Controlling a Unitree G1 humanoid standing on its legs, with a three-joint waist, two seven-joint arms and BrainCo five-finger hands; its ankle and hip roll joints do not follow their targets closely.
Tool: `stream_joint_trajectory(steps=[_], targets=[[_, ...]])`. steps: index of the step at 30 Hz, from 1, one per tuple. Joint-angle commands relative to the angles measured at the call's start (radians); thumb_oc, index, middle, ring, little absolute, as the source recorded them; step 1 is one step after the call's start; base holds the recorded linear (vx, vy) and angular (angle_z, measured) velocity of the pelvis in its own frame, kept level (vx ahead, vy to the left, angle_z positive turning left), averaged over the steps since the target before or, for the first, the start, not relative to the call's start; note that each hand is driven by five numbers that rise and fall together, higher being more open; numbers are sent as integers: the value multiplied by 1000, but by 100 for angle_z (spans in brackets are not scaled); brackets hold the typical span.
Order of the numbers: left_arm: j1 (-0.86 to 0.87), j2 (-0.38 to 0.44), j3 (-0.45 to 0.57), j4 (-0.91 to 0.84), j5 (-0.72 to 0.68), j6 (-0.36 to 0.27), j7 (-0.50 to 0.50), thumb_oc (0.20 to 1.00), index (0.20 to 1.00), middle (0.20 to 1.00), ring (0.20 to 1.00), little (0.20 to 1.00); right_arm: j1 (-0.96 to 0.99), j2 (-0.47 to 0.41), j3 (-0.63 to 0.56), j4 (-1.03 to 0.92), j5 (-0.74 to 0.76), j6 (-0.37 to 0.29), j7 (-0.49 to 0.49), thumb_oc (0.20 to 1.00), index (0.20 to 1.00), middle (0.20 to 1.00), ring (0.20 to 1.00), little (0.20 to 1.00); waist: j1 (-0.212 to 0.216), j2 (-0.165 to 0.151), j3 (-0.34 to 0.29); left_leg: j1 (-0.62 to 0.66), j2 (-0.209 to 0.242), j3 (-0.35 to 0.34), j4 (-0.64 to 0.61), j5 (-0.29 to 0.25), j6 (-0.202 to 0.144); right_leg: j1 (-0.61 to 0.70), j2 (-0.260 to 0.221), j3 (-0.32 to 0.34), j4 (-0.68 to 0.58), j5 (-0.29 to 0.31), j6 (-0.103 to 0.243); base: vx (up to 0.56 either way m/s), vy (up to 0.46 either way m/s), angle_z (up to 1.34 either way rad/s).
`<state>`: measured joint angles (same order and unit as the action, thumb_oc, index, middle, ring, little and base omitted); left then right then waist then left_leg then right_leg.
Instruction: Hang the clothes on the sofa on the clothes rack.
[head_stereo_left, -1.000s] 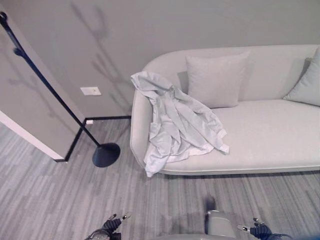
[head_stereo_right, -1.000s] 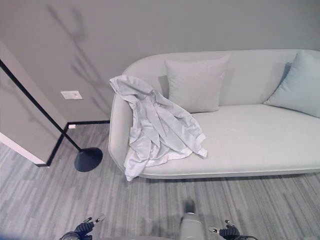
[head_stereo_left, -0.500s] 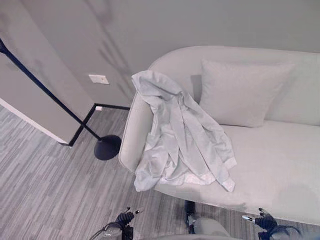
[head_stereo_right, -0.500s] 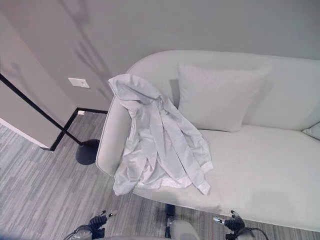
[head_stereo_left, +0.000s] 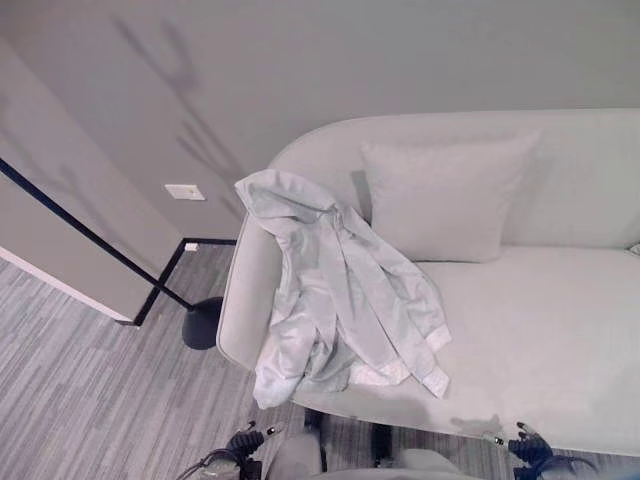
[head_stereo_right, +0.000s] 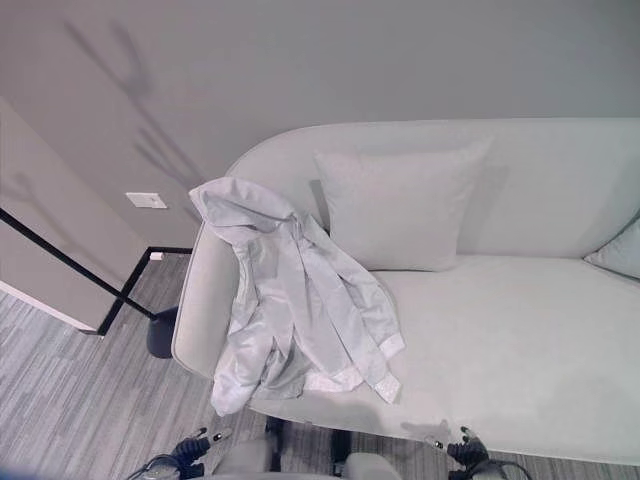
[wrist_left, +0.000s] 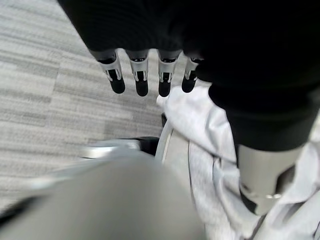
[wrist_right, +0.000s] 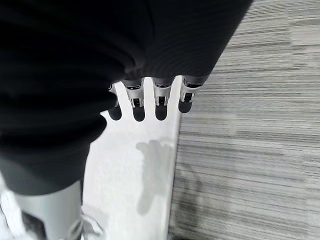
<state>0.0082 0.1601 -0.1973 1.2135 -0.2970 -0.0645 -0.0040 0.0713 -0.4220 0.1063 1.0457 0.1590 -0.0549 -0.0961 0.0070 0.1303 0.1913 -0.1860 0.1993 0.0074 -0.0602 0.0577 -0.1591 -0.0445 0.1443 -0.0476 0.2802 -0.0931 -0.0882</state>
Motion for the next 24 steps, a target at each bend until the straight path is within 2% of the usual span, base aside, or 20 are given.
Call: stream_joint_trajectory(steps=[1,5,12,16,17,18,19,22,23,24], targets=[[-15,54,1,-28,22,-23,5,1000,1000,1000,1000,1000,69,-5,-6,-63,-11,-7,-11,1000,1000,1000,1000,1000,-19,-94,-40,131,-151,49,-27,56,79,199,-191,63,-367,50,171,186,207,-18],[-11,75,27,-28,21,-29,6,1000,1000,1000,1000,1000,53,15,0,-43,-32,-3,-3,1000,1000,1000,1000,1000,-9,-105,-63,181,-168,106,-27,4,108,188,-251,78,-351,63,203,159,213,-35],[-1,94,53,-35,27,-32,9,1000,1000,1000,1000,1000,26,11,13,-83,-72,-1,-3,1000,1000,1000,1000,1000,16,-123,-69,209,-203,140,-27,-46,145,154,-314,66,-319,84,252,78,151,-28],[6,105,62,-94,30,-32,14,1000,1000,1000,1000,1000,31,-11,-5,-167,-96,-5,-9,1000,1000,1000,1000,1000,17,-120,-54,227,-222,136,-27,-67,171,62,-331,62,-123,91,280,14,103,1],[6,105,62,-94,30,-32,14,1000,1000,1000,1000,1000,31,-11,-5,-167,-96,-5,-9,1000,1000,1000,1000,1000,18,-120,-54,227,-222,136,-27,-67,171,62,-331,62,-123,91,280,-54,55,9],[3,114,55,-141,30,-33,18,1000,1000,1000,1000,1000,26,-30,-8,-217,-105,-10,-12,1000,1000,1000,1000,1000,11,-116,-24,238,-223,132,-27,-69,179,9,-322,70,-19,122,280,-45,35,9],[3,121,47,-169,31,-33,17,1000,1000,1000,1000,1000,28,-41,-9,-243,-115,-12,-15,1000,1000,1000,1000,1000,10,-112,-14,244,-222,127,-27,-74,180,-17,-320,66,13,124,278,-45,34,1],[4,129,41,-229,29,-37,22,1000,1000,1000,1000,1000,31,-61,-21,-291,-129,-13,-22,1000,1000,1000,1000,1000,-1,-107,-9,260,-223,112,-27,-87,175,-49,-309,67,-21,111,263,55,-25,2],[-2,134,35,-258,24,-42,26,1000,1000,1000,1000,1000,27,-81,-33,-312,-135,-13,-25,1000,1000,1000,1000,1000,-6,-107,-7,266,-227,105,-27,-93,173,-57,-302,64,-75,123,257,82,-103,10],[-11,146,12,-304,38,-37,17,1000,1000,1000,1000,1000,26,-97,-39,-335,-146,-11,-33,1000,1000,1000,1000,1000,-12,-117,-4,260,-232,89,-27,-88,166,-31,-307,67,-194,127,259,81,-101,3]])
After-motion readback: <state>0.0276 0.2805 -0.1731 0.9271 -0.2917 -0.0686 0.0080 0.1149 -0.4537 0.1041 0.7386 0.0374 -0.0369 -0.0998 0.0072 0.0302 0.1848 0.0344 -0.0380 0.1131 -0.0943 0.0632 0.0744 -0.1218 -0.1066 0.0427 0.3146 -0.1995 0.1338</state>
